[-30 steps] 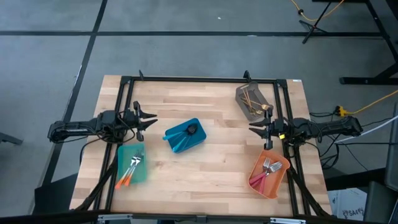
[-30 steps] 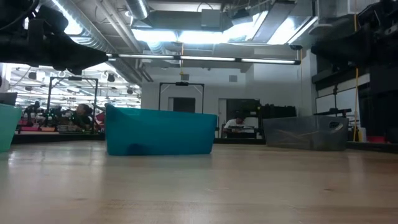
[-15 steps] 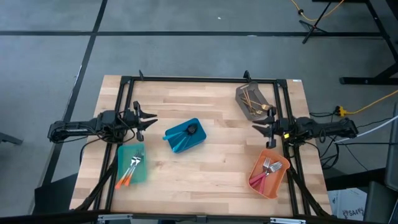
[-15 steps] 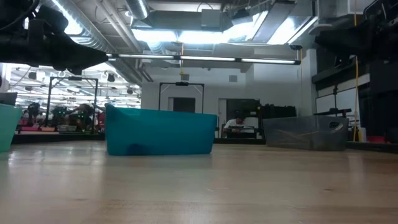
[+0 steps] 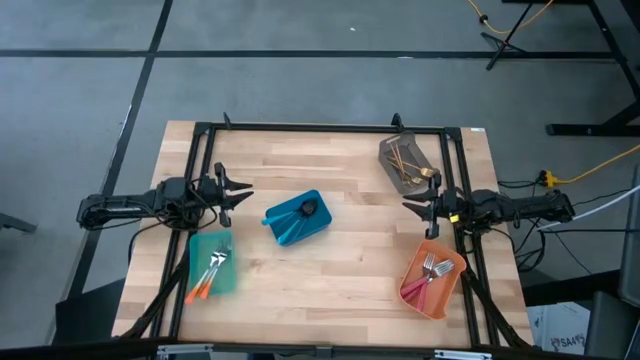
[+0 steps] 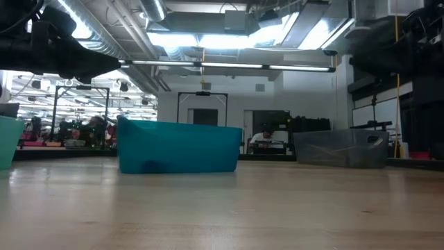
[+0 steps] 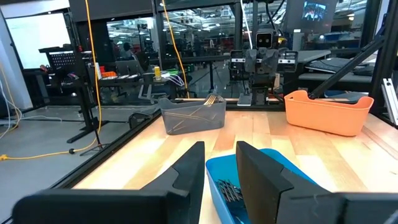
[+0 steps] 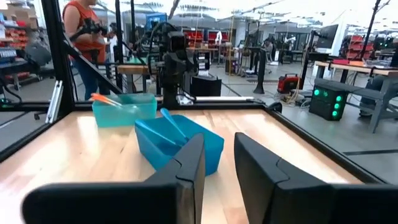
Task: Sort silverware by color (type)
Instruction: Return to Home Position
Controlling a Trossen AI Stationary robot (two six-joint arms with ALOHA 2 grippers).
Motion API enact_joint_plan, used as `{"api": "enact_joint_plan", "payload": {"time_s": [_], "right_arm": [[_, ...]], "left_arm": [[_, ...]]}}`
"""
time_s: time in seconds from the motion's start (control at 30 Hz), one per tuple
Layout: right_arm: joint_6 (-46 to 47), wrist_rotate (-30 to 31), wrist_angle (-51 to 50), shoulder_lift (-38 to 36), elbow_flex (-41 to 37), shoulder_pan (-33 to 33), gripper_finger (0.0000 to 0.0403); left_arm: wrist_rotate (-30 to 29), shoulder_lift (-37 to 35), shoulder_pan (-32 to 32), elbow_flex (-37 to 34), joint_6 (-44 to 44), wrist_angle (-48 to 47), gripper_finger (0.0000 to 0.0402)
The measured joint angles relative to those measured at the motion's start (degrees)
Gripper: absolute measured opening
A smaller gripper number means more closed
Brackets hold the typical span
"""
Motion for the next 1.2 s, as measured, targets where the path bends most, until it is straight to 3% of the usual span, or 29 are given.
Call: {"api": "enact_joint_plan", "payload": {"time_s": [0.37,0.83,1.07,1.2], "right_arm": [[-2.41,0.13,-0.10,-0.03,0.02,-0.02,0.0076],[-13.04,1.57,-0.08,-0.02,0.02,-0.15,0.0076],[-13.29,0.77,-0.16,-0.02,0.02,-5.08,0.0076],[-13.28,-4.66,-0.86,-0.02,0.02,-9.42,0.0076]], "left_arm": [[0.01,0.00,0.00,0.00,0.00,0.00,0.0085],[-0.01,0.00,0.00,0.00,0.02,0.00,0.0085],[0.01,0.00,0.00,0.00,0.02,0.00,0.0085],[0.00,0.00,0.00,0.00,0.02,0.00,0.0085]]}}
